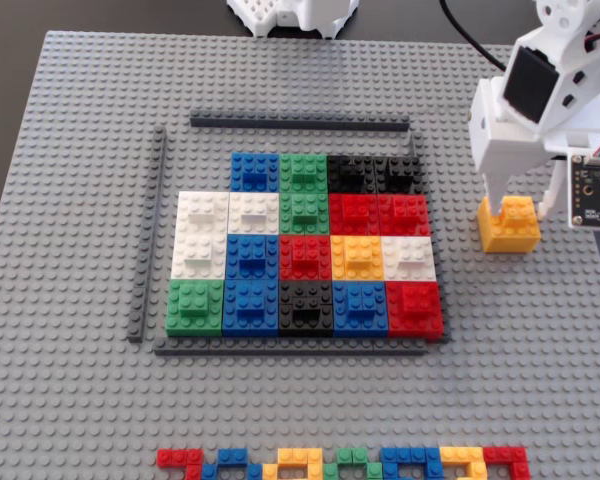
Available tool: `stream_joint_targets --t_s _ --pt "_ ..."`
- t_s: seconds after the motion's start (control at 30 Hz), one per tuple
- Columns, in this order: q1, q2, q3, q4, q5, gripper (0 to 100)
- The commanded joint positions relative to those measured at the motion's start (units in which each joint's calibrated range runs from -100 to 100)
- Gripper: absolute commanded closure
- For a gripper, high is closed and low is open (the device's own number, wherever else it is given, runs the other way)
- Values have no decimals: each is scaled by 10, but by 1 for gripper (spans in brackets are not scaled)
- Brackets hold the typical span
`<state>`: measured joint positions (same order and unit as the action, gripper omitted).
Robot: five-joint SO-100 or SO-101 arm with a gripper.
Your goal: Grab the cube and place it into the grid
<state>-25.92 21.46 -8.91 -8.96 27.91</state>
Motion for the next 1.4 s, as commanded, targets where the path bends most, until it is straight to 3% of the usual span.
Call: stream_joint_targets --t_s 0.0,0.77,1.07,1.37 --pt "3 -20 -13 -1 -2 86" --pt "21 -135 1 27 18 93" --pt "56 -368 123 29 88 93" --pt "158 -558 205 57 171 94"
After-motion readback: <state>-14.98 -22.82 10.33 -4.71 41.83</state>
